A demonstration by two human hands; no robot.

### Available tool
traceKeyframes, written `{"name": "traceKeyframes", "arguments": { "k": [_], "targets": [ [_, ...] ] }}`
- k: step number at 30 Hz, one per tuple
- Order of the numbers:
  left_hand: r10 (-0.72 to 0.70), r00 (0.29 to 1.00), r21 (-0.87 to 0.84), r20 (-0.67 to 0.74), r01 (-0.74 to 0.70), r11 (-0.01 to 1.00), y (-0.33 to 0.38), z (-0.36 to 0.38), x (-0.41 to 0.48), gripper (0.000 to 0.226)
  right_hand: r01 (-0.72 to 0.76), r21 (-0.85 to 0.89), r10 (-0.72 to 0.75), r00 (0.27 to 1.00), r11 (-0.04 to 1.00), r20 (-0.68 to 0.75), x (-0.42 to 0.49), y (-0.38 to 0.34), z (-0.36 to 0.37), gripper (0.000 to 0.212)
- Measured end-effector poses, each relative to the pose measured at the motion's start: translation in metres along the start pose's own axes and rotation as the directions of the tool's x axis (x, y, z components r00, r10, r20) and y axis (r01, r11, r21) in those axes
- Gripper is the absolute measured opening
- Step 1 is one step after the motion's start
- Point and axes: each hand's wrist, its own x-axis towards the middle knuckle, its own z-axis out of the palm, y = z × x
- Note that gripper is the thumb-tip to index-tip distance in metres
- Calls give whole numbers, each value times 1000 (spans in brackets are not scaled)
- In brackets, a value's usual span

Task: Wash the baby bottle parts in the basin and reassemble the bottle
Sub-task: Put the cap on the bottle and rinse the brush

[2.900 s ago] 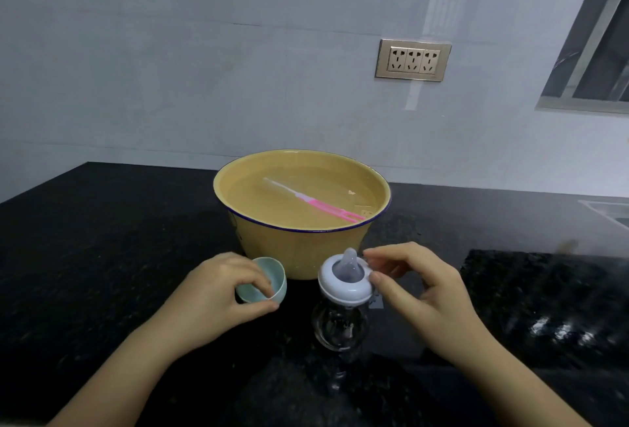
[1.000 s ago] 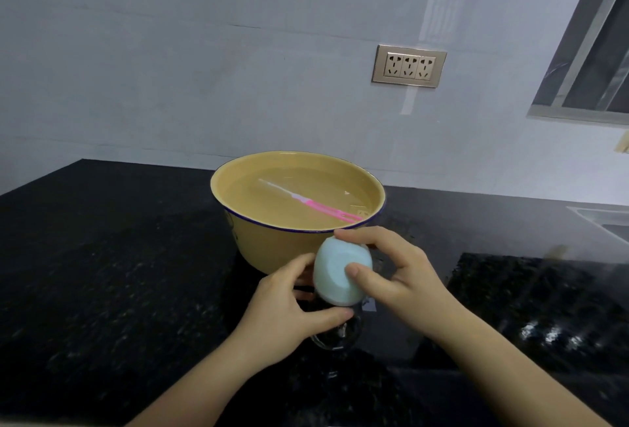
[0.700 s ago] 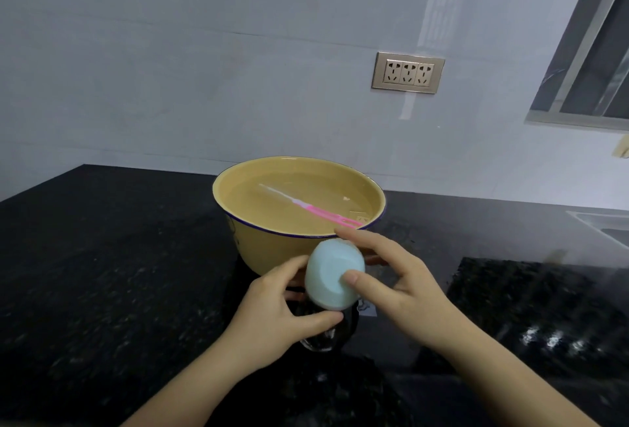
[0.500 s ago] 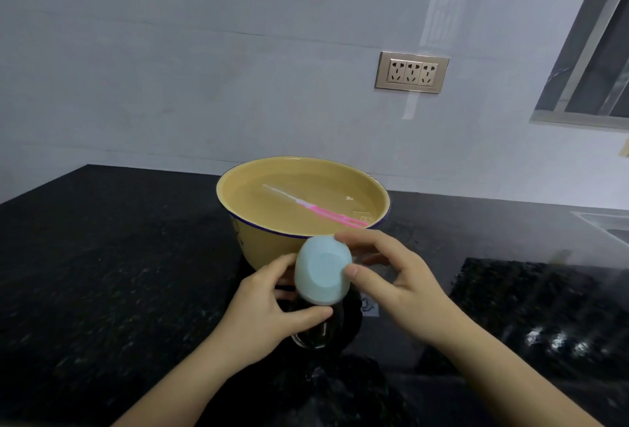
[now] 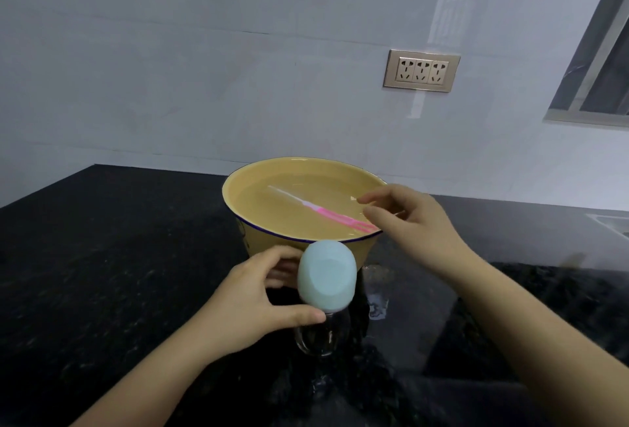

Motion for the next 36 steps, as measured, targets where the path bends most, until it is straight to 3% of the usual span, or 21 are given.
{"name": "traceKeyframes", "arguments": {
  "k": [6, 11, 14, 18, 20, 23, 28, 33, 36],
  "targets": [
    [12, 996, 34, -90, -9, 999, 18, -33, 12, 43, -62, -402, 144, 974, 913, 175, 48, 10, 2, 12],
    [72, 983, 29, -167, -68, 997, 35, -45, 32, 13, 58, -657, 297, 859, 751, 416, 68, -1, 9, 38],
    [86, 978, 78, -190, -72, 994, 39, -44, 53, 15, 153, -720, 300, 836, 677, 459, 72, -7, 14, 39],
    [113, 986, 295, -122, -73, 953, 41, -41, 75, 7, 193, -737, 208, 885, 648, 415, 73, -11, 13, 35],
    [103, 994, 456, -22, -82, 886, 43, -40, 84, 14, 180, -685, 109, 928, 706, 357, 75, -16, 7, 25],
    [89, 994, 618, 59, -106, 779, 44, -34, 102, 31, 116, -470, 9, 967, 875, 255, 77, -31, -3, 10],
    [62, 998, 522, -18, -44, 852, 40, -34, 121, 25, 89, -214, -59, 988, 973, 143, 80, -42, -8, 11],
    [69, 998, 412, 13, -68, 908, 29, -30, 129, 8, 8, 61, -13, 997, 998, 72, 84, -41, -4, 12],
    [86, 995, 349, -60, -60, 935, 32, -30, 133, 7, -49, 121, 43, 997, 991, 57, 86, -32, 6, 13]
  ]
}}
